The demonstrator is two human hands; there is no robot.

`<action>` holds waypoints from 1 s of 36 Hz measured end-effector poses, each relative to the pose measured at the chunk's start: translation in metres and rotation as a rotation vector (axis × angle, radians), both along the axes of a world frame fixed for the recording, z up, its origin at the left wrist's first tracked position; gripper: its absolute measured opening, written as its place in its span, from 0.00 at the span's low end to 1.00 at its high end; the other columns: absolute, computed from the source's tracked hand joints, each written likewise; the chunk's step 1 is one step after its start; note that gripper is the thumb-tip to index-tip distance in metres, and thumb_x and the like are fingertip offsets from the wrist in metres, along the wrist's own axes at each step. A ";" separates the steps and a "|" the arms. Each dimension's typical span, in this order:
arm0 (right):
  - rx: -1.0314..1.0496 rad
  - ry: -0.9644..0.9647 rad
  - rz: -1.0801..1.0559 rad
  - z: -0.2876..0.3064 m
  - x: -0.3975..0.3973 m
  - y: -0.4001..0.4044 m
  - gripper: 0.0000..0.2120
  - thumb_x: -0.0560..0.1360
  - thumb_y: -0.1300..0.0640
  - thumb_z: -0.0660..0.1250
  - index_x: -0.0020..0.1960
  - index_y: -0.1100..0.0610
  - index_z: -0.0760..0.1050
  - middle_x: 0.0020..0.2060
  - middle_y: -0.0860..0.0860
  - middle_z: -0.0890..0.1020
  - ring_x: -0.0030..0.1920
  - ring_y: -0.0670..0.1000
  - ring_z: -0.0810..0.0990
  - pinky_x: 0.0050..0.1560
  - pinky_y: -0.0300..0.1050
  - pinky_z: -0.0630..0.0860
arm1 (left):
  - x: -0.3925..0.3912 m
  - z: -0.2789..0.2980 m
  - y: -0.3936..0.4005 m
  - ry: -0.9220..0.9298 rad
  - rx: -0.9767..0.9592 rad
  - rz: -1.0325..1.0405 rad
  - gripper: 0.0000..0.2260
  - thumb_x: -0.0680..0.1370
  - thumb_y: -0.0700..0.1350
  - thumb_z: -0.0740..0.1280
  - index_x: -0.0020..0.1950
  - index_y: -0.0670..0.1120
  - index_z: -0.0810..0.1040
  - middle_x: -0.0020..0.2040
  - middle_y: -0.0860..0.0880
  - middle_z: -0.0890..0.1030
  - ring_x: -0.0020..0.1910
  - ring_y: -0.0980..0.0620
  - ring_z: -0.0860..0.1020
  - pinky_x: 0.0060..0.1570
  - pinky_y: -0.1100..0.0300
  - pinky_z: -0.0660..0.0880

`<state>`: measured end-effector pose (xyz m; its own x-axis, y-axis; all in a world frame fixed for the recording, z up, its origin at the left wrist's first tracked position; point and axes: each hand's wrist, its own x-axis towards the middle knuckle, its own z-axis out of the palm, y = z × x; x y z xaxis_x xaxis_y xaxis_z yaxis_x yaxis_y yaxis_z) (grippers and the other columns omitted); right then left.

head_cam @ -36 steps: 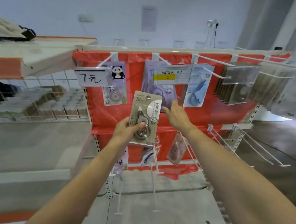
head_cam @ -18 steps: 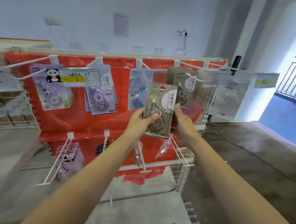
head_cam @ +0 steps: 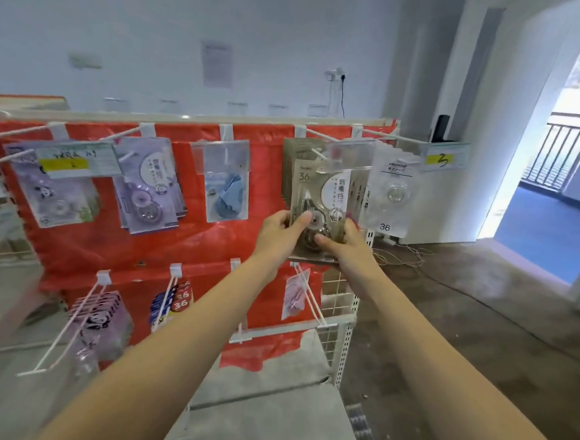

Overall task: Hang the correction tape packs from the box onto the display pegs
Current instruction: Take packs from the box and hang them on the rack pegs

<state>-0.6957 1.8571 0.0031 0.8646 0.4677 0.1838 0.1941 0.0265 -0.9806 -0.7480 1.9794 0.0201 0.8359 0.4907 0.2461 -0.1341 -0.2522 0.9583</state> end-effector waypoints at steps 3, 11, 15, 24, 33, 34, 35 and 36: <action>-0.003 0.001 -0.020 0.001 0.003 -0.003 0.15 0.75 0.61 0.69 0.60 0.61 0.70 0.56 0.61 0.79 0.57 0.59 0.79 0.61 0.59 0.75 | -0.002 0.002 -0.004 -0.015 0.015 -0.002 0.08 0.79 0.48 0.66 0.41 0.47 0.75 0.37 0.52 0.76 0.36 0.58 0.73 0.31 0.74 0.68; -0.009 0.006 -0.080 0.014 0.018 -0.014 0.11 0.75 0.60 0.69 0.52 0.57 0.68 0.52 0.57 0.78 0.58 0.61 0.78 0.61 0.59 0.74 | 0.011 0.012 -0.013 0.030 -0.007 0.030 0.14 0.76 0.46 0.70 0.56 0.37 0.78 0.51 0.42 0.81 0.49 0.46 0.79 0.53 0.55 0.75; -0.011 0.014 -0.070 0.018 0.024 -0.012 0.11 0.76 0.60 0.68 0.52 0.58 0.66 0.49 0.56 0.77 0.53 0.56 0.77 0.61 0.55 0.73 | 0.011 0.009 -0.012 0.052 0.012 0.040 0.12 0.76 0.47 0.69 0.53 0.40 0.78 0.50 0.42 0.81 0.47 0.48 0.77 0.49 0.54 0.74; -0.143 -0.069 -0.105 0.016 0.060 0.011 0.10 0.77 0.56 0.67 0.49 0.55 0.66 0.46 0.54 0.74 0.47 0.52 0.74 0.55 0.52 0.74 | 0.001 -0.018 0.003 0.296 0.369 -0.010 0.05 0.76 0.44 0.69 0.50 0.46 0.76 0.41 0.48 0.80 0.40 0.51 0.78 0.48 0.55 0.76; -0.320 -0.152 -0.185 0.018 0.093 0.046 0.23 0.80 0.56 0.63 0.71 0.60 0.58 0.61 0.58 0.75 0.61 0.58 0.74 0.56 0.45 0.68 | -0.011 -0.017 0.025 0.371 0.908 0.020 0.11 0.77 0.46 0.67 0.58 0.45 0.75 0.52 0.47 0.79 0.50 0.48 0.77 0.54 0.51 0.75; -0.331 -0.150 -0.190 0.020 0.097 0.052 0.23 0.80 0.56 0.62 0.71 0.60 0.59 0.61 0.59 0.75 0.60 0.58 0.74 0.55 0.46 0.68 | -0.011 -0.016 0.027 0.375 0.954 0.028 0.12 0.77 0.46 0.66 0.59 0.45 0.74 0.53 0.47 0.78 0.51 0.48 0.77 0.54 0.50 0.75; -0.342 -0.147 -0.191 0.021 0.101 0.057 0.22 0.80 0.56 0.62 0.70 0.60 0.59 0.62 0.60 0.75 0.60 0.58 0.75 0.54 0.46 0.68 | -0.012 -0.014 0.029 0.376 0.990 0.036 0.13 0.77 0.47 0.66 0.60 0.45 0.74 0.54 0.47 0.77 0.52 0.48 0.76 0.55 0.50 0.74; -0.352 -0.142 -0.194 0.022 0.105 0.063 0.21 0.80 0.56 0.62 0.69 0.61 0.60 0.62 0.60 0.75 0.60 0.58 0.75 0.53 0.45 0.68 | -0.012 -0.013 0.032 0.371 1.021 0.042 0.13 0.77 0.47 0.66 0.61 0.45 0.73 0.55 0.47 0.77 0.53 0.48 0.76 0.55 0.50 0.74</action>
<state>-0.5907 1.9203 0.0255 0.9204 0.3541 0.1656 0.2961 -0.3552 -0.8866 -0.7603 2.0114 0.0074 0.9297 0.2274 0.2897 0.1477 -0.9508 0.2724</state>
